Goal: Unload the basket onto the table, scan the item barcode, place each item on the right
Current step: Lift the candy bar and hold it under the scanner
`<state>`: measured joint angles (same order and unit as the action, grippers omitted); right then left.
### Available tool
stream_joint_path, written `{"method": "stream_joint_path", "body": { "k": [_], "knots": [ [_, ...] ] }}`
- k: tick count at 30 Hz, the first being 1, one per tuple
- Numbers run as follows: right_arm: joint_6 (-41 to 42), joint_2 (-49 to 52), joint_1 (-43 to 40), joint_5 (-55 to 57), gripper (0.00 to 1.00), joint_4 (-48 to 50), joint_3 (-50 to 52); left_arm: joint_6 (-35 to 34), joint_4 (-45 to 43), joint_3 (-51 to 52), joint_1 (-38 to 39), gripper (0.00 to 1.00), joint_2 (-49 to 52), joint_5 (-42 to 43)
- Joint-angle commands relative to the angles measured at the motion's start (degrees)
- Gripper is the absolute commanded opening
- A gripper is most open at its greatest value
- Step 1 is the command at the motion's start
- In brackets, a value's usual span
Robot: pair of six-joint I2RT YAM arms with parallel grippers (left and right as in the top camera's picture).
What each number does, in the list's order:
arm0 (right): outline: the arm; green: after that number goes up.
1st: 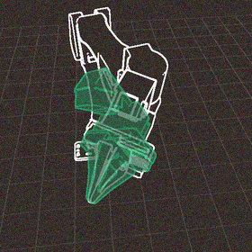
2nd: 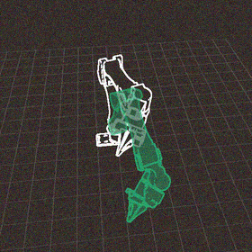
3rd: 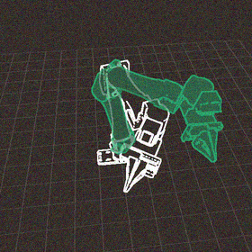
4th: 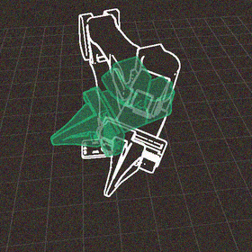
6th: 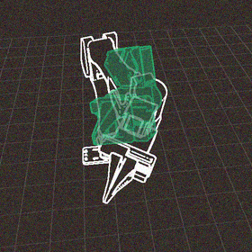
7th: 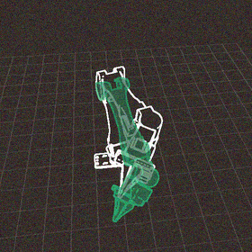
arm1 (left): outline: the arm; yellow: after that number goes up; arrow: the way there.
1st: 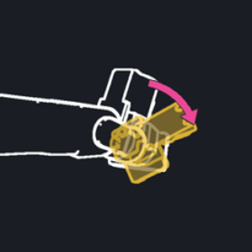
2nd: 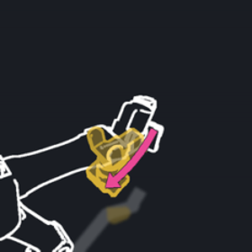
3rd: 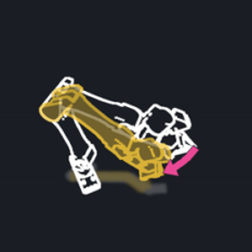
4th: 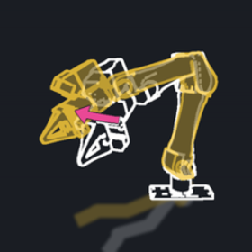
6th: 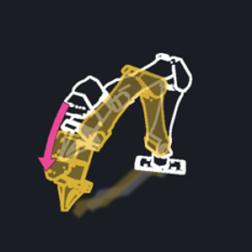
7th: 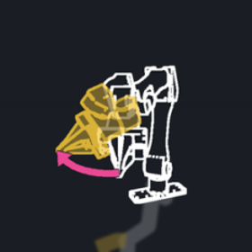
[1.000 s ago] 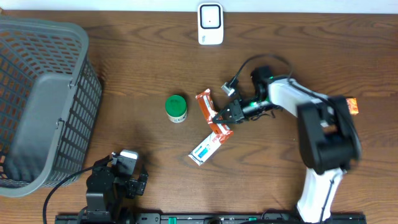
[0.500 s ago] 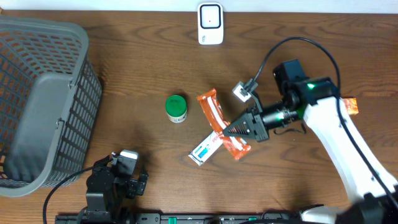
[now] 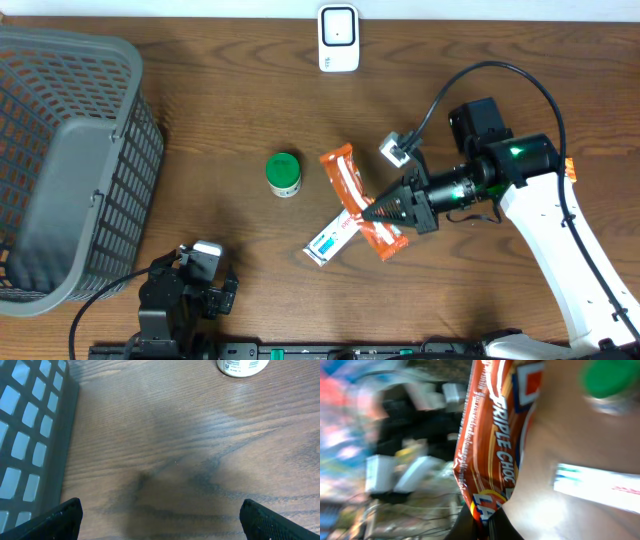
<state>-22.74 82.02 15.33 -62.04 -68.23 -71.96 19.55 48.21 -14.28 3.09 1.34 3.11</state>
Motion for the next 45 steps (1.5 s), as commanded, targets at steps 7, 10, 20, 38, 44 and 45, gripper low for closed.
{"method": "stream_joint_path", "body": {
  "k": [7,10,20,38,44,45],
  "knots": [
    [31.26,0.02,5.70,46.21,0.01,23.34,-0.33,0.11,2.75,0.83,-0.24,0.98,-0.28,0.35],
    [34.07,1.31,6.91,56.72,0.01,32.09,-0.35,0.11,2.75,0.83,-0.24,0.98,-0.28,0.35],
    [29.14,14.75,6.88,60.11,0.01,44.70,-10.05,0.11,2.75,0.83,-0.24,0.98,-0.28,0.35],
    [2.03,45.79,10.58,99.93,0.01,39.32,-44.13,0.11,2.75,0.83,-0.24,0.98,-0.28,0.35],
    [-13.99,52.87,13.18,110.40,0.01,53.09,-44.24,0.11,2.75,0.83,-0.24,0.98,-0.28,0.35],
    [-17.33,54.18,13.51,111.91,0.01,55.74,-44.24,0.11,2.75,0.83,-0.24,0.98,-0.28,0.35]
  ]
}}
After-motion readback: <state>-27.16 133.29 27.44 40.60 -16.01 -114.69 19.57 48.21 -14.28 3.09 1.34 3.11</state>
